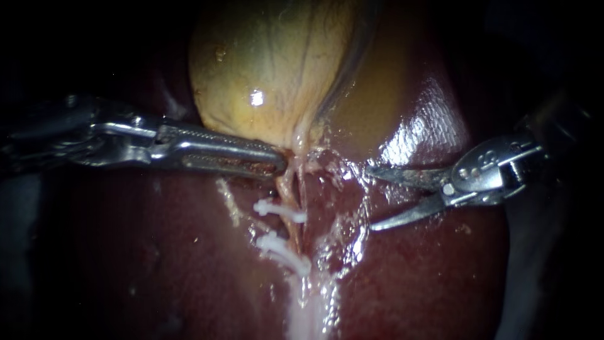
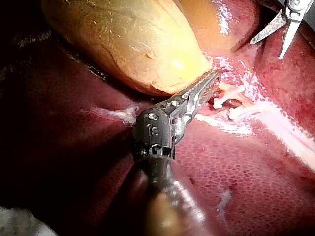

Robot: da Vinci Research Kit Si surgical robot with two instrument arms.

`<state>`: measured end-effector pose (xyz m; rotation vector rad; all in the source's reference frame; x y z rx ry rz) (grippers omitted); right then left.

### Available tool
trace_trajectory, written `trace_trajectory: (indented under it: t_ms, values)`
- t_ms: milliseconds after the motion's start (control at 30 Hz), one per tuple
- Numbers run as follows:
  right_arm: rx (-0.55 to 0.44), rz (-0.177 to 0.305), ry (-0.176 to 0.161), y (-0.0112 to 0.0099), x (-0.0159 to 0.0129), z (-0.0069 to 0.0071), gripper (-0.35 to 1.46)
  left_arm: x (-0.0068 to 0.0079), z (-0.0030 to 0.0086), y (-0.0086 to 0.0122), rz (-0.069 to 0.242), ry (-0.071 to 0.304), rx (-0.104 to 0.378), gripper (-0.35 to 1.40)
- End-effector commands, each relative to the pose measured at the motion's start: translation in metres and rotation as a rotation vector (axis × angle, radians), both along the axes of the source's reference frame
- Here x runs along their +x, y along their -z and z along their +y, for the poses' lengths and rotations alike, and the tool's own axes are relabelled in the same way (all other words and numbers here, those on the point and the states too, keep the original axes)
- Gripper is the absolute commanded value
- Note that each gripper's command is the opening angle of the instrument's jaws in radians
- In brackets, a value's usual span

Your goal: Go to the cutting position left tube

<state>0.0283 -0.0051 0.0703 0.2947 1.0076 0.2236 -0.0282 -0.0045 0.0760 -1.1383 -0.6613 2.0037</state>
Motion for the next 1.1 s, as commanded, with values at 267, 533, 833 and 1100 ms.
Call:
trace_trajectory:
  t_ms: [267,533,833,1100]
  values:
    - [0.002,0.006,0.002,0.0,0.0003,-0.0001,1.43,0.0015,-0.0001,0.002,-0.006,-0.006,0.007,-0.35]
    - [0.005,0.012,0.004,0.0,0.0005,-0.0001,1.43,0.0031,0.0004,0.0063,-0.034,0.024,0.018,-0.35]
    - [0.01,0.022,0.012,0.0002,0.0012,-0.0006,1.43,0.0029,0.0002,0.0075,-0.038,0.025,0.008,-0.35]
    - [0.027,0.04,0.024,-0.0011,0.0042,-0.0026,1.43,0.0029,0.0001,0.0072,-0.038,0.025,0.007,-0.35]
